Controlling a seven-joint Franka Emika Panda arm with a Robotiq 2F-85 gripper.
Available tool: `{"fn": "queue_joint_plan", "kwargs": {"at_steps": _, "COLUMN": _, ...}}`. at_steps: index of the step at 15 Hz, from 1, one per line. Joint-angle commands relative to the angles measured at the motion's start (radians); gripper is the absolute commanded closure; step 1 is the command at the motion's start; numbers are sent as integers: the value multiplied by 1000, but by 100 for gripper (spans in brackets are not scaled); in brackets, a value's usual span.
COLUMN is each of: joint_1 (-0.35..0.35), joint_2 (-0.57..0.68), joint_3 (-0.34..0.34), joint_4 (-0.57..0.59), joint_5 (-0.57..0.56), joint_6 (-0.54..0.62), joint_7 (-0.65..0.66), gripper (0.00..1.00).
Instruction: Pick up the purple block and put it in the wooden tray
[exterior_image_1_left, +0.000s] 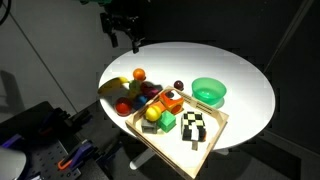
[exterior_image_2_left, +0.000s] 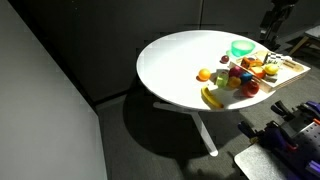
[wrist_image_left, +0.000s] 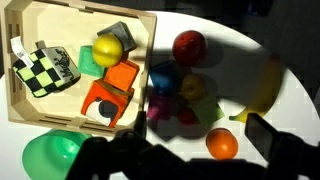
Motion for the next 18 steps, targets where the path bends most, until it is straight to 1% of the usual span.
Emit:
{"fn": "queue_joint_plan", "kwargs": {"at_steps": 1, "joint_1": -20, "joint_2": 33, "joint_3": 10, "joint_4": 13, "joint_5": -18, "joint_6": 16, "joint_7": 5, "gripper": 0}}
{"fn": "queue_joint_plan", "kwargs": {"at_steps": 10, "joint_1": -45, "joint_2": 104, "joint_3": 5, "joint_4": 27, "joint_5": -13, "joint_6": 42, "joint_7": 8, "gripper": 0}}
{"fn": "queue_joint_plan", "kwargs": {"at_steps": 18, "joint_1": -54, "joint_2": 152, "joint_3": 11, "joint_4": 67, "joint_5": -46, "joint_6": 77, "joint_7": 50, "gripper": 0}}
